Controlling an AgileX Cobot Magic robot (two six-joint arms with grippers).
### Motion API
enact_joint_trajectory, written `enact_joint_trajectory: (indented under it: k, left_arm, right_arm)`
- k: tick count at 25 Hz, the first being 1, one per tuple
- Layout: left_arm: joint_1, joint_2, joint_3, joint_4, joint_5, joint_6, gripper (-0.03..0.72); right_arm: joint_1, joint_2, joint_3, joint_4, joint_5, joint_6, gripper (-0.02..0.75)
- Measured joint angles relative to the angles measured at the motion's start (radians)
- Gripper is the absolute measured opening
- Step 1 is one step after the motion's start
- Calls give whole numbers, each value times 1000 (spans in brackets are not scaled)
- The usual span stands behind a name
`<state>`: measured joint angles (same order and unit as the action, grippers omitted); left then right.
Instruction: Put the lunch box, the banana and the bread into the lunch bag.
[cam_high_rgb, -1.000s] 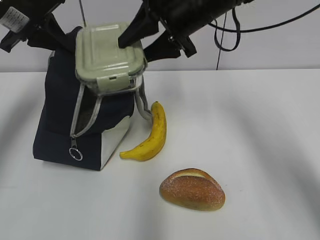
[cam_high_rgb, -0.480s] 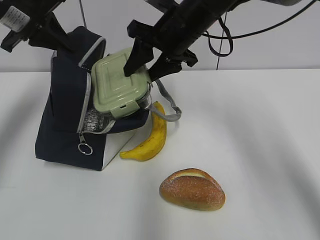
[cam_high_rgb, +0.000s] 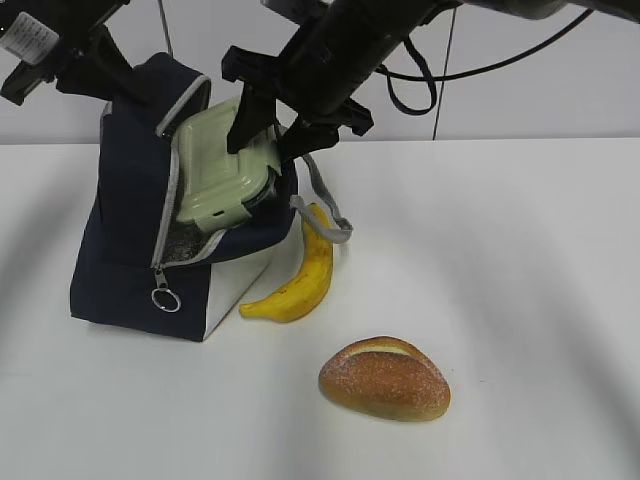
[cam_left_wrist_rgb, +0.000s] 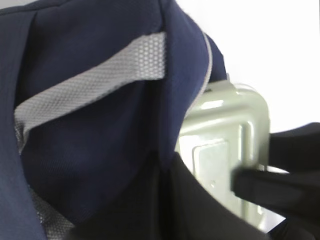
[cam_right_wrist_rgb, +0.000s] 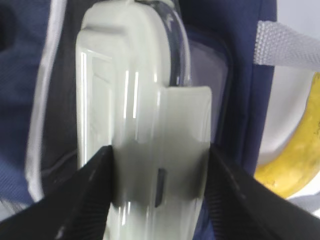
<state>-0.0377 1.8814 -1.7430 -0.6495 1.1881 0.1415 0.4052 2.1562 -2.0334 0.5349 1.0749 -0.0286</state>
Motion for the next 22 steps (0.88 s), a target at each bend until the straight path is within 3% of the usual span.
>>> enact_joint_trajectory:
  k: [8,16,22]
  left_arm:
    - [0,0,0,2,21,0,-3]
    - [0,2,0,6,22,0,-3]
    - [0,21,0,14,23,0,-3]
  right_arm:
    - [81,87,-67,-14,-107,82,396]
    - [101,192,-117,3,-170,113,396]
    - [112,253,-137,106,-209,73,396]
